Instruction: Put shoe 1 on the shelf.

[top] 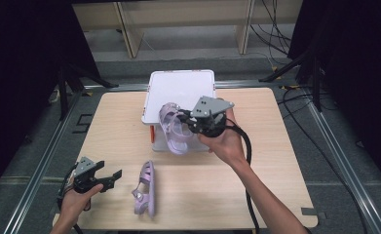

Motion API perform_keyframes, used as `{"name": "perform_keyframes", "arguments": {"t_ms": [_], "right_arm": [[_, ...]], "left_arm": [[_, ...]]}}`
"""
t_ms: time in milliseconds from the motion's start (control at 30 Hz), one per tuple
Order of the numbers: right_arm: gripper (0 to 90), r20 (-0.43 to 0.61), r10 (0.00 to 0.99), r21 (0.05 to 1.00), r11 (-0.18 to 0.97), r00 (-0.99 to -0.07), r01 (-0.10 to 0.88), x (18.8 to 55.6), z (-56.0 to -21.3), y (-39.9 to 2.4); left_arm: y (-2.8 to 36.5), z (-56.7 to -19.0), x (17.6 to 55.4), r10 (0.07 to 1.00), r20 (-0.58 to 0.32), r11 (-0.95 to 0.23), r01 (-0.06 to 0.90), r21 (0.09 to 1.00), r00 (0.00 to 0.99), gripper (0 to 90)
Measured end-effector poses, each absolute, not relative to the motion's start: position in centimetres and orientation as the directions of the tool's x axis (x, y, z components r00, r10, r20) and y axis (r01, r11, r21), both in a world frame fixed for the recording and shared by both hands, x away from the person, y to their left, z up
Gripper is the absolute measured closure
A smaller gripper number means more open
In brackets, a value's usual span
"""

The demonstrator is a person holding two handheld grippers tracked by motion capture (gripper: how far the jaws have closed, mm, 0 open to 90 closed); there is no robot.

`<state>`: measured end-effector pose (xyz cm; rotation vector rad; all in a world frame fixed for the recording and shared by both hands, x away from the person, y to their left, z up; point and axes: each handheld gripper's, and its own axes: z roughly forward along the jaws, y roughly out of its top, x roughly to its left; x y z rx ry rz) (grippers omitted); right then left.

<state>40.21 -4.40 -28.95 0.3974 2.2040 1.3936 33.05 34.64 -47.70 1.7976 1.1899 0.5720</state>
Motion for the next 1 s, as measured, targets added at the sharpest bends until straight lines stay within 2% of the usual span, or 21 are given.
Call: {"name": "perform_keyframes", "arguments": {"t_ms": [467, 600, 1000], "right_arm": [[82.4, -0.267, 0.581, 0.891, 0.452, -0.769, 0.032, 46.8, -29.0, -1.7], [82.3, -0.297, 0.592, 0.883, 0.470, -0.750, 0.022, 48.5, -28.8, -0.9], [82.2, -0.319, 0.643, 0.865, 0.498, -0.697, 0.063, 51.8, -29.7, 0.9]], "left_arm": [[34.6, -47.6, 33.0, 0.892, -0.090, -0.156, 0.488, 0.859, 0.444, 15.6], [34.5, -47.6, 32.9, 0.893, -0.089, -0.157, 0.489, 0.858, 0.442, 15.6], [34.5, -47.6, 32.9, 0.890, -0.090, -0.159, 0.489, 0.858, 0.447, 15.6]]}}
